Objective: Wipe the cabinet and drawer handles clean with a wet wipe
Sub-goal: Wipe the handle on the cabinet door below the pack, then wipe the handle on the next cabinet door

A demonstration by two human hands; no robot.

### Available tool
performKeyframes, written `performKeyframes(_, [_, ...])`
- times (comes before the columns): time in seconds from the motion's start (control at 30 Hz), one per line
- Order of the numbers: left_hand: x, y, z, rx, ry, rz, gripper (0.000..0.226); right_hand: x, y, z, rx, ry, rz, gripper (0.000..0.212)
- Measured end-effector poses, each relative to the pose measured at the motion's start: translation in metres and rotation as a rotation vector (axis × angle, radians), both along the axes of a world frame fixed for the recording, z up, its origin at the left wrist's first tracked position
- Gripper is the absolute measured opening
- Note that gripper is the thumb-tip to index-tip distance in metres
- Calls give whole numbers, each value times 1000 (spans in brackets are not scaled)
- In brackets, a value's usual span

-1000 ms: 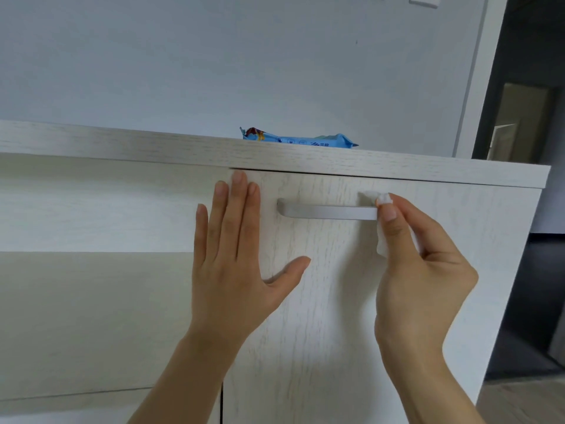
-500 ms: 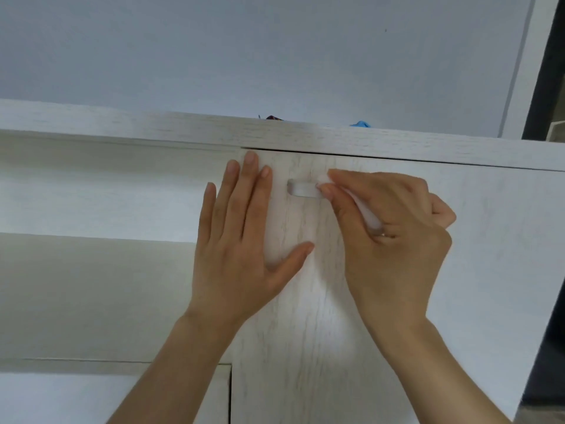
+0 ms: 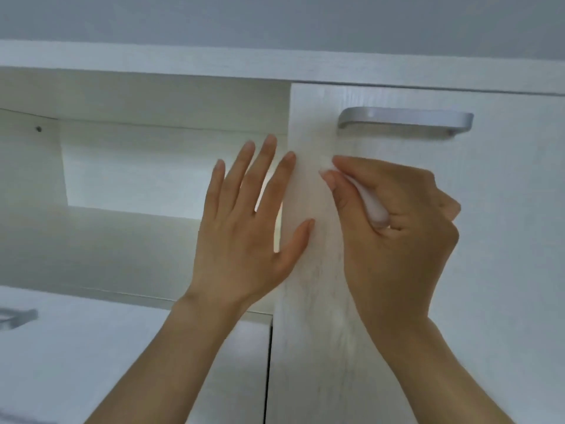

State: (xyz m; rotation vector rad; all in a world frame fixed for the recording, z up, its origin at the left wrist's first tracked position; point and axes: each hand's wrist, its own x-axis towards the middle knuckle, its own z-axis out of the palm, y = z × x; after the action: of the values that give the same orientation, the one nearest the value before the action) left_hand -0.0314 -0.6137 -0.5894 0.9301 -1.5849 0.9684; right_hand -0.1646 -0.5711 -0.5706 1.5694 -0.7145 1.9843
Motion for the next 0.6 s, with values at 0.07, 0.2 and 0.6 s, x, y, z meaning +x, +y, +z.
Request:
performKeyframes(0.07, [15,7,-11,79,-23,29,64,12,2,-9,59,14,46,12])
performKeyframes(0.2, [58,27,-34,255,-62,71,64,48,8,-24,144,57,195,14])
performKeyframes(0.6, [330,55,-106,603,-225,225,72,265,-1,-106,435,-18,380,12])
